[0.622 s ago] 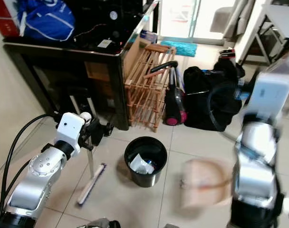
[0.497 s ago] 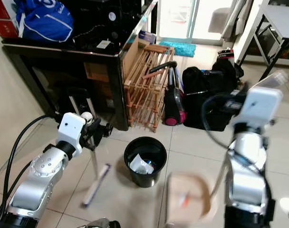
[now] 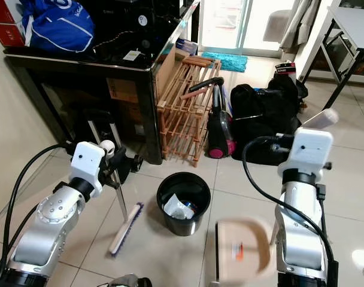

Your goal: Sweep floor

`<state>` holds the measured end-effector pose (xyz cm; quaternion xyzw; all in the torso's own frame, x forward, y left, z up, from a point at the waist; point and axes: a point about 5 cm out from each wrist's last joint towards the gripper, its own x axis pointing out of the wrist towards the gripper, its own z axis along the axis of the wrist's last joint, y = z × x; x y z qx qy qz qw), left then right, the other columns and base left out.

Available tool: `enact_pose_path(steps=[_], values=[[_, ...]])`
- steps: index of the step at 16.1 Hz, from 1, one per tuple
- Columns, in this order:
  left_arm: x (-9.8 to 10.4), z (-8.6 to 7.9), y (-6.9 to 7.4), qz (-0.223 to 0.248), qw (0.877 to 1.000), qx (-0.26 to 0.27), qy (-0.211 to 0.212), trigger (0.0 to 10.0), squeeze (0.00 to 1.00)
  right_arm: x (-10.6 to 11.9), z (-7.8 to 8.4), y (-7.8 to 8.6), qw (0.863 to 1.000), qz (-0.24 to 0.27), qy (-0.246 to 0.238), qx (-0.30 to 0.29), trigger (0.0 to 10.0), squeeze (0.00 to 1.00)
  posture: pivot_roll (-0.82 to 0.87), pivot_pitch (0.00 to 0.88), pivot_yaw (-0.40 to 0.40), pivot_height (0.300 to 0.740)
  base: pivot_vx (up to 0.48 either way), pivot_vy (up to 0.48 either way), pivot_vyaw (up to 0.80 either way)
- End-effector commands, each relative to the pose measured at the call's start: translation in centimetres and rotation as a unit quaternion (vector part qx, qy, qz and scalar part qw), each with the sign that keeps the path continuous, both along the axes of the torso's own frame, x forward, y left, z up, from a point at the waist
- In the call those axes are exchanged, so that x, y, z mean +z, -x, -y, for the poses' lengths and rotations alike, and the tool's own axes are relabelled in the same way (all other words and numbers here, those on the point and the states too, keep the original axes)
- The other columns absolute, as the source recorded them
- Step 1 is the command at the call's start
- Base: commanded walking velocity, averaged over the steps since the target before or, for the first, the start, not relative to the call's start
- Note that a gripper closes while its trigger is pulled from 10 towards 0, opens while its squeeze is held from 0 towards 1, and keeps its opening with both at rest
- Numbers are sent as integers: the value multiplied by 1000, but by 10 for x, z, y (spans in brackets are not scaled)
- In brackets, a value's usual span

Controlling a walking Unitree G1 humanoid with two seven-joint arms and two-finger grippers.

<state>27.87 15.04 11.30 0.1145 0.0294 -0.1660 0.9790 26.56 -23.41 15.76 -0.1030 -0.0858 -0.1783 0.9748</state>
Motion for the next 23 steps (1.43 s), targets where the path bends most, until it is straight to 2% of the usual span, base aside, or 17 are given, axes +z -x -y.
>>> enact_pose_path(steps=[1,5,7,9,13,14,16,18,20,23], values=[[5,-4,-1,13,1000,1,-8,10000,0,-7,0,1,1000,-24,-12,7,10000,0,-27,30,45,740,0,0,0],[3,-2,-1,13,1000,-7,-11,10000,0,-8,-1,5,1000,-22,-17,5,10000,0,-28,35,37,740,0,0,0],[3,-3,1,12,1000,-8,-9,10000,0,-11,-4,9,998,-49,-45,6,10000,0,-30,35,38,740,0,0,0],[2,-3,3,9,1000,-12,-10,10000,0,-14,-4,11,995,-85,-46,14,10000,0,-33,40,38,740,0,0,0],[1,-3,4,4,1000,-19,-8,10000,0,-10,-4,11,992,-116,-49,27,10000,0,-33,40,40,740,0,0,0],[2,0,1,4,1000,-18,0,10000,0,2,1,8,997,-67,-47,4,10000,0,-35,36,40,740,0,0,0],[0,1,-5,8,1000,2,10,10000,0,7,4,8,997,-10,-70,-25,10000,0,-40,17,38,740,0,0,0],[4,2,-10,15,1000,13,11,10000,0,11,7,8,997,6,-63,-41,10000,0,-34,40,34,740,0,0,0],[10,7,-14,25,1000,-4,-4,10000,0,24,9,6,997,27,-46,-58,10000,0,-43,61,38,740,0,0,0],[19,13,-13,38,999,-13,-2,10000,0,27,10,2,997,16,-46,-66,10000,0,-38,87,35,740,0,-102,0]])
